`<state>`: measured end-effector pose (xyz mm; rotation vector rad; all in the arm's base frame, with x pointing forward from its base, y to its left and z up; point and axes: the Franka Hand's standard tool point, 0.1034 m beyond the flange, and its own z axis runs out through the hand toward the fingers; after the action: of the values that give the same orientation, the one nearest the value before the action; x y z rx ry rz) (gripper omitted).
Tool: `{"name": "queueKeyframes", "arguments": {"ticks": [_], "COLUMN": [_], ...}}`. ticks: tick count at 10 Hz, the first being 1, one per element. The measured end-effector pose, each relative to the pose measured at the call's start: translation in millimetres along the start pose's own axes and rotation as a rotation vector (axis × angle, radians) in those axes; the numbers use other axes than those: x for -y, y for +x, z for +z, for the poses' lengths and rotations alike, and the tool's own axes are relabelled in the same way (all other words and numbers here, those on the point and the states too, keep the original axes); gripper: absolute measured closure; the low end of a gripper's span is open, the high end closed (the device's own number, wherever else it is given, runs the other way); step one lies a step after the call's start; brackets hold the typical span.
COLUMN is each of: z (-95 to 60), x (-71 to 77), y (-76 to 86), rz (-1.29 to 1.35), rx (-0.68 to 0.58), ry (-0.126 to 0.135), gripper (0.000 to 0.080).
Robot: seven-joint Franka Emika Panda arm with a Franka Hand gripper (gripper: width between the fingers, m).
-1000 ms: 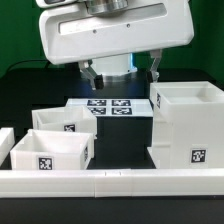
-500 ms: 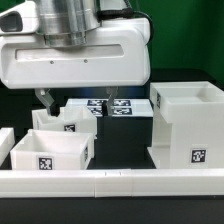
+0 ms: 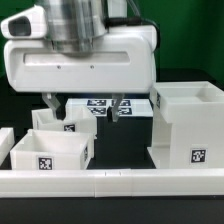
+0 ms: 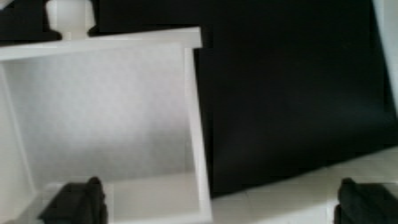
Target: Assemble drawer
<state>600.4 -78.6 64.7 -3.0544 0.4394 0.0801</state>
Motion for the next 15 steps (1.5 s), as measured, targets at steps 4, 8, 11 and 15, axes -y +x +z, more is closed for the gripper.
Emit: {"name": "queueKeyframes", "arguments": {"ticks": [4, 8, 11, 15], "z": [10.7, 30.2, 47.2, 59.5], "x": [-6.7, -13.4, -16.5, -18.5], "y": [-6.1, -14.0, -16.3, -18.8], "rz": [-0.053, -0.071, -0.070, -0.070], "rx": [-0.016, -0.027, -0.017, -0.015], "ry": [-0.004, -0.016, -0.023, -0.029], "gripper": [0.0151, 0.0151, 0.0151, 0.0151]}}
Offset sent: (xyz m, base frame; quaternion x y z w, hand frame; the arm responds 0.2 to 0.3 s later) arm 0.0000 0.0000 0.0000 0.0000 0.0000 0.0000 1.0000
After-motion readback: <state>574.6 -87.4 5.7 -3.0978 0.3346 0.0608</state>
